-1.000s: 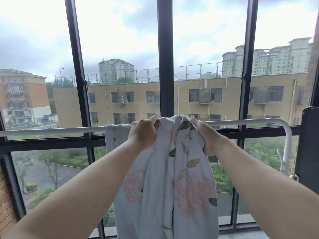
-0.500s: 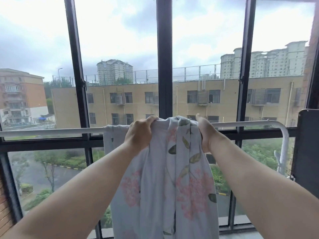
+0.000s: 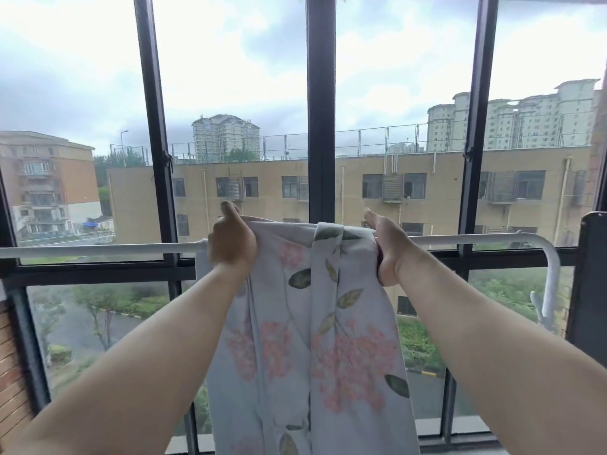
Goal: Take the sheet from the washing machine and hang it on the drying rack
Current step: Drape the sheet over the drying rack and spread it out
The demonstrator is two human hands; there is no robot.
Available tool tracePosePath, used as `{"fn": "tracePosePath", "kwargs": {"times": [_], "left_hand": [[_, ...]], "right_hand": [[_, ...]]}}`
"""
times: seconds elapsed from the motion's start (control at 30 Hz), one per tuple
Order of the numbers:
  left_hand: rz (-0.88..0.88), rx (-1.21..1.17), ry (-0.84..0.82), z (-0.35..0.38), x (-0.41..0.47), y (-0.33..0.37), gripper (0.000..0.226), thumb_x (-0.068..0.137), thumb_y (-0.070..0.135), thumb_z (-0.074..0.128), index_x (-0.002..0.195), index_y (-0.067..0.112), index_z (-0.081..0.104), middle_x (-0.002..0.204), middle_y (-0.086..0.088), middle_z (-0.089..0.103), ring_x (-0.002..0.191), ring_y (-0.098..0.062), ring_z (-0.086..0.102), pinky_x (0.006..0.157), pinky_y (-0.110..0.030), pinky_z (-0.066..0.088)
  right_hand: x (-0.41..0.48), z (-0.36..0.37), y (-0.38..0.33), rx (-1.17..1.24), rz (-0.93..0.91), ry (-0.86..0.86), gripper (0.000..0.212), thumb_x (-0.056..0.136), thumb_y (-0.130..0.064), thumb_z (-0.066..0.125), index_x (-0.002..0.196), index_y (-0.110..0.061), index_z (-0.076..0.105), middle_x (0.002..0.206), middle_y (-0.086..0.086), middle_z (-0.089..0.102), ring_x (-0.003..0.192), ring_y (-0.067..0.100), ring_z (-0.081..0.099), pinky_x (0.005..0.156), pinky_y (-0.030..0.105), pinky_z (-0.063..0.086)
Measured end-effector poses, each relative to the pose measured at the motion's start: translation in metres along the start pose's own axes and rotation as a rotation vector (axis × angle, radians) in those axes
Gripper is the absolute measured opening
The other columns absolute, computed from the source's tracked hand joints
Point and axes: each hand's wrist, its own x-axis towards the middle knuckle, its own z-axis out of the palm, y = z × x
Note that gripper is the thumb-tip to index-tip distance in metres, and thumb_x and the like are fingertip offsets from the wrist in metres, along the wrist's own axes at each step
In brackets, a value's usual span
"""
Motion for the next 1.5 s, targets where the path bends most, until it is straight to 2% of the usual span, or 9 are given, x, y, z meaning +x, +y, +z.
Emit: {"fn": "tracePosePath", "kwargs": {"times": [0.13, 0.27, 0.5, 0.6, 0.7, 0.87, 1.13, 1.27, 1.5], "left_hand": [[0.237, 0.066, 0.023, 0.003, -0.003, 0.014, 0.035, 0.090, 0.001, 0.045, 0.123, 0.011, 0.056, 0.128, -0.011, 0.060, 0.117, -0.032, 0.054, 0.103, -0.044, 0.040], [0.642, 0.228, -0.195, 0.013, -0.018, 0.018, 0.032, 0.099, 0.050, 0.047, 0.116, 0.032, 0.067, 0.110, 0.008, 0.073, 0.105, -0.021, 0.064, 0.101, -0.040, 0.037], [0.517, 0.059, -0.245, 0.018, -0.019, 0.013, 0.025, 0.099, 0.043, 0.056, 0.109, 0.032, 0.077, 0.094, 0.005, 0.078, 0.085, -0.022, 0.072, 0.078, -0.035, 0.054], [0.482, 0.033, -0.262, 0.019, -0.021, 0.016, 0.025, 0.100, 0.037, 0.057, 0.103, 0.026, 0.079, 0.090, 0.005, 0.078, 0.081, -0.020, 0.071, 0.077, -0.032, 0.055], [0.444, 0.007, -0.258, 0.020, -0.021, 0.018, 0.028, 0.100, 0.033, 0.055, 0.092, 0.023, 0.080, 0.082, 0.005, 0.077, 0.077, -0.018, 0.071, 0.079, -0.034, 0.055], [0.393, -0.007, -0.228, 0.018, -0.021, 0.019, 0.038, 0.099, 0.030, 0.054, 0.072, 0.012, 0.074, 0.061, 0.003, 0.069, 0.062, -0.019, 0.065, 0.062, -0.026, 0.051], [0.415, -0.050, -0.205, 0.023, -0.025, 0.019, 0.037, 0.098, 0.028, 0.056, 0.069, 0.012, 0.072, 0.058, 0.002, 0.068, 0.059, -0.019, 0.063, 0.058, -0.028, 0.049], [0.393, -0.052, -0.186, 0.022, -0.015, 0.011, 0.033, 0.099, 0.026, 0.054, 0.079, 0.013, 0.076, 0.073, -0.001, 0.074, 0.068, -0.021, 0.066, 0.064, -0.031, 0.054], [0.115, 0.020, 0.087, 0.006, 0.002, 0.010, 0.035, 0.106, 0.023, 0.040, 0.102, 0.001, 0.067, 0.097, -0.022, 0.068, 0.091, -0.039, 0.062, 0.070, -0.033, 0.034]], "right_hand": [[0.005, -0.001, 0.004, 0.006, -0.019, 0.025, 0.071, 0.092, -0.069, 0.044, 0.119, -0.009, 0.072, 0.113, 0.019, 0.074, 0.108, 0.037, 0.070, 0.101, 0.047, 0.049], [0.003, 0.000, 0.008, -0.070, -0.025, -0.007, 0.049, 0.092, -0.052, 0.057, 0.111, -0.010, 0.074, 0.112, 0.017, 0.075, 0.105, 0.035, 0.070, 0.094, 0.045, 0.053], [0.008, 0.004, 0.013, -0.383, -0.181, 0.191, 0.036, 0.085, -0.056, 0.066, 0.101, -0.026, 0.076, 0.105, 0.005, 0.077, 0.096, 0.029, 0.073, 0.090, 0.047, 0.059], [0.000, 0.001, 0.018, -0.864, -0.357, 0.477, 0.042, 0.088, -0.072, 0.052, 0.088, -0.031, 0.066, 0.111, -0.004, 0.068, 0.104, 0.028, 0.067, 0.084, 0.038, 0.055], [-0.007, 0.001, 0.022, -1.366, -0.662, 0.917, 0.073, 0.087, -0.080, 0.042, 0.105, -0.012, 0.061, 0.104, 0.009, 0.067, 0.093, 0.032, 0.066, 0.066, 0.033, 0.041], [-0.004, 0.006, 0.033, -1.487, -0.962, 0.991, 0.063, 0.090, -0.071, 0.050, 0.099, -0.009, 0.060, 0.088, 0.009, 0.064, 0.072, 0.028, 0.065, 0.057, 0.029, 0.037], [-0.015, 0.037, 0.041, -1.467, -0.874, 0.657, 0.040, 0.100, -0.050, 0.048, 0.092, -0.015, 0.066, 0.089, 0.004, 0.063, 0.097, 0.031, 0.063, 0.064, 0.030, 0.038], [-0.006, 0.038, 0.024, -1.034, -0.691, 0.490, 0.024, 0.104, -0.030, 0.045, 0.089, -0.016, 0.057, 0.091, 0.008, 0.065, 0.093, 0.033, 0.057, 0.066, 0.032, 0.039], [-0.011, 0.000, -0.028, -0.408, -0.660, 0.694, 0.032, 0.109, -0.026, 0.035, 0.113, 0.000, 0.053, 0.084, 0.011, 0.060, 0.078, 0.029, 0.067, 0.067, 0.043, 0.059]]}}
